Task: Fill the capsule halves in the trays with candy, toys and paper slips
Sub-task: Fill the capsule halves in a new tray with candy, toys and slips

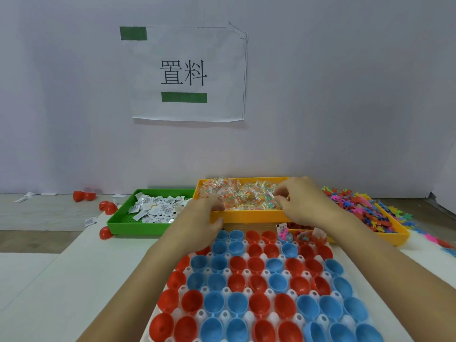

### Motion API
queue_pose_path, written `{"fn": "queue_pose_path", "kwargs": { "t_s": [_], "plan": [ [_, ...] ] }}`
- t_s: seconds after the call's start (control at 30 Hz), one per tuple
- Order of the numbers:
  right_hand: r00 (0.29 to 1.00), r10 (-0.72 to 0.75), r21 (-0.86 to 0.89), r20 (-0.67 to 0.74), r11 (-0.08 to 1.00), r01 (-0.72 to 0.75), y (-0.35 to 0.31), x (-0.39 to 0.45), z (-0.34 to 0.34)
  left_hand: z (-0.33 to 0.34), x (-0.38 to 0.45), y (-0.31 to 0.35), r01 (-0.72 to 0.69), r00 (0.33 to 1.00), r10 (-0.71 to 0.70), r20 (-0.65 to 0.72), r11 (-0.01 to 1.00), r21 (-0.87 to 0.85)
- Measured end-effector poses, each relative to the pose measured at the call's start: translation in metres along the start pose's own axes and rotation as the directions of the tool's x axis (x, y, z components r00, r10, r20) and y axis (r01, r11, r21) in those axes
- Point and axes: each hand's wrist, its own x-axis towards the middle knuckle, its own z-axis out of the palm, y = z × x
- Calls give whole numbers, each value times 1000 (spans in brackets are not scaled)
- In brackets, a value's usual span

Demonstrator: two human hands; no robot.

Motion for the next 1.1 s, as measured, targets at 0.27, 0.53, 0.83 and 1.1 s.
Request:
{"fn": "queue_pose_path", "kwargs": {
  "t_s": [0.27,0.53,0.83,1.1],
  "plan": [
    [990,104,-82,97,992,-96,-2,32,8,1,1,-1,-24,1000,24,-15,1000,3],
    [987,69,74,-143,996,-59,12,26,11,1,1,0,-38,999,38,-23,999,-7],
    [974,4,481,-229,870,109,2,-3,-11,-4,0,5,-48,994,38,-101,995,-92],
    [989,-129,662,-71,736,143,-19,-27,-12,-9,-2,38,-109,991,47,-128,838,-535]
  ]
}}
